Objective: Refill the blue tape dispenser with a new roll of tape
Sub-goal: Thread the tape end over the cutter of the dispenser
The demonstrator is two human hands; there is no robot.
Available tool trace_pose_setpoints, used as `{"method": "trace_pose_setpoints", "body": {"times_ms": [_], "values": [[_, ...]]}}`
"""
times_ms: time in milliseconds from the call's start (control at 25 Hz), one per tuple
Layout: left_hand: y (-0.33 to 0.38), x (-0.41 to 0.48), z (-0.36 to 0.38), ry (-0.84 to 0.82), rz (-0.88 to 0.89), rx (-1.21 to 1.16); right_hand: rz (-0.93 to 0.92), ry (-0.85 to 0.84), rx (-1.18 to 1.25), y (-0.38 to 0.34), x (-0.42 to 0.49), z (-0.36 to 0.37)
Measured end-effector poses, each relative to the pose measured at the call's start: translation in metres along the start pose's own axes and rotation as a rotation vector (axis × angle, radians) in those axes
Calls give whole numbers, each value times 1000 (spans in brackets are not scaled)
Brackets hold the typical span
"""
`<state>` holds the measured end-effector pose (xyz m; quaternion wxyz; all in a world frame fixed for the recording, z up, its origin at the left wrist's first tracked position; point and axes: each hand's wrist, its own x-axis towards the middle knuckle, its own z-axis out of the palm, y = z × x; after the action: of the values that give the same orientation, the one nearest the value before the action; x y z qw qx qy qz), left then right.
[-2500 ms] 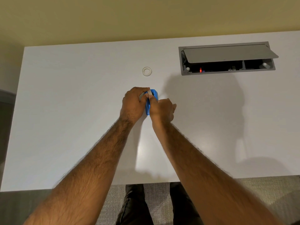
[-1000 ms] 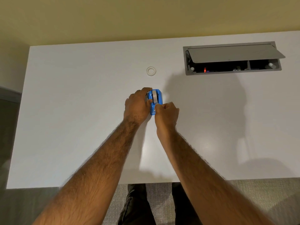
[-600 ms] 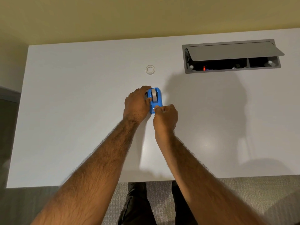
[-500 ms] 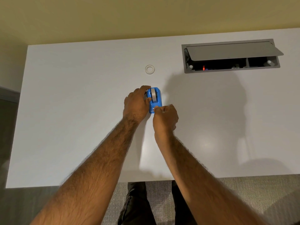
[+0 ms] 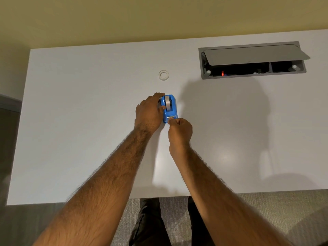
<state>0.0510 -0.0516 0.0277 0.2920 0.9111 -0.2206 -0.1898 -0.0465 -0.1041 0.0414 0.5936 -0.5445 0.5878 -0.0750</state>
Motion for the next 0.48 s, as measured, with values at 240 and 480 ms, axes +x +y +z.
{"method": "trace_pose_setpoints", "body": {"times_ms": [240, 480], "values": [[0, -1, 1, 3, -5, -2, -21, -50, 28, 6, 2, -3], [0, -2, 0, 4, 9, -13, -81, -87, 43, 10, 4, -10]]}}
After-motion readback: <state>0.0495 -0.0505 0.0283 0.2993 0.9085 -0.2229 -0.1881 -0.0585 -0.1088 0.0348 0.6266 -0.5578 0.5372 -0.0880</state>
